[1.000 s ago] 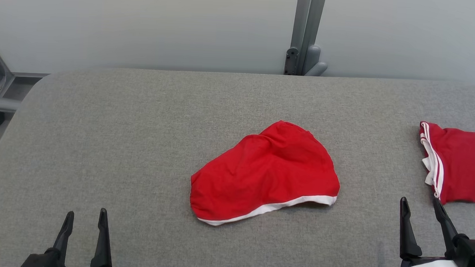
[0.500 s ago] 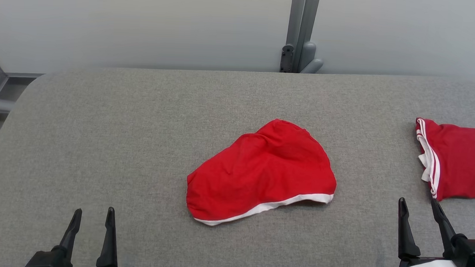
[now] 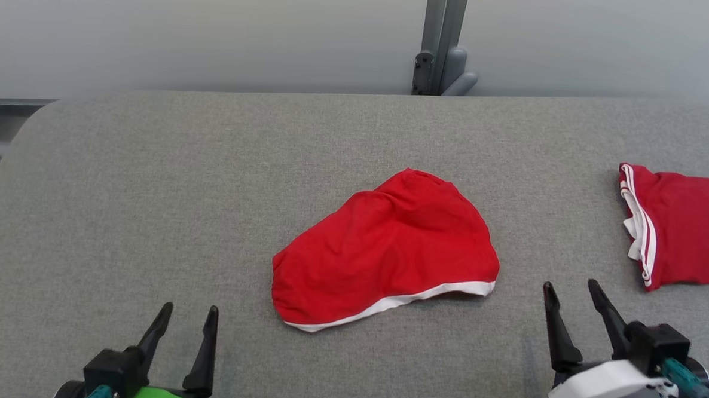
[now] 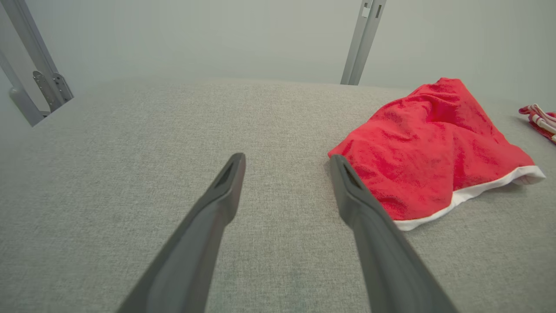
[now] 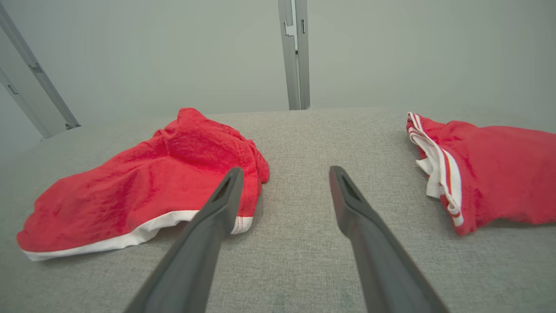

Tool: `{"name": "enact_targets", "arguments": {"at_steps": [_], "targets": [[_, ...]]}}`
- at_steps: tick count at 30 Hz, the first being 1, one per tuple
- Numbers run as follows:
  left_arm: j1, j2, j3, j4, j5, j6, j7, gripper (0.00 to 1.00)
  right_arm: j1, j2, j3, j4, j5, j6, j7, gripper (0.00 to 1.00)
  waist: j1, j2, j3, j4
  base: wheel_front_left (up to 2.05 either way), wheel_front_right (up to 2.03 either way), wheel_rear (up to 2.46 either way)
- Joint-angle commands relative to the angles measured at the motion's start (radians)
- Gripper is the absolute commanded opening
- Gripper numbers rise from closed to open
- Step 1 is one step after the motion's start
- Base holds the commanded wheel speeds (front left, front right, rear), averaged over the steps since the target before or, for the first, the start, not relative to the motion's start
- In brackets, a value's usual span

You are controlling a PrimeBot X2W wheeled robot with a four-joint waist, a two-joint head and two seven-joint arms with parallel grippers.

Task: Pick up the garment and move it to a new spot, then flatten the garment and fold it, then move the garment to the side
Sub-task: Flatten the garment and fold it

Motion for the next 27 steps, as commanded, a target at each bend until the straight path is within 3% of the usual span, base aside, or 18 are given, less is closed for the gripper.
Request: {"name": "enact_targets", "arguments": {"at_steps": [1,8,12,27], "targets": [[-0.034,0.013,-0.025,-0.008,-0.026,-0.003,0.033,1.00,-0.045,-0.028,0.035,0.010,0.024,0.000,0.035,1.00,0.0000,0.0000,0.034,-0.003,0.00,0.00,0.00],[-0.084,0.063,-0.139,-0.039,-0.174,-0.003,0.247,1.00,-0.163,-0.101,0.192,0.082,0.093,0.000,0.224,1.00,0.0000,0.0000,0.102,0.002,0.00,0.00,0.00],[-0.103,0.082,-0.191,-0.058,-0.240,-0.003,0.310,1.00,-0.200,-0.115,0.231,0.119,0.094,0.000,0.269,1.00,0.0000,0.0000,0.126,0.010,0.00,0.00,0.00],[-0.211,0.124,-0.331,-0.031,-0.373,-0.003,0.318,1.00,-0.284,-0.106,0.281,0.200,0.055,0.000,0.245,1.00,0.0000,0.0000,0.204,0.011,0.00,0.00,0.00]]}}
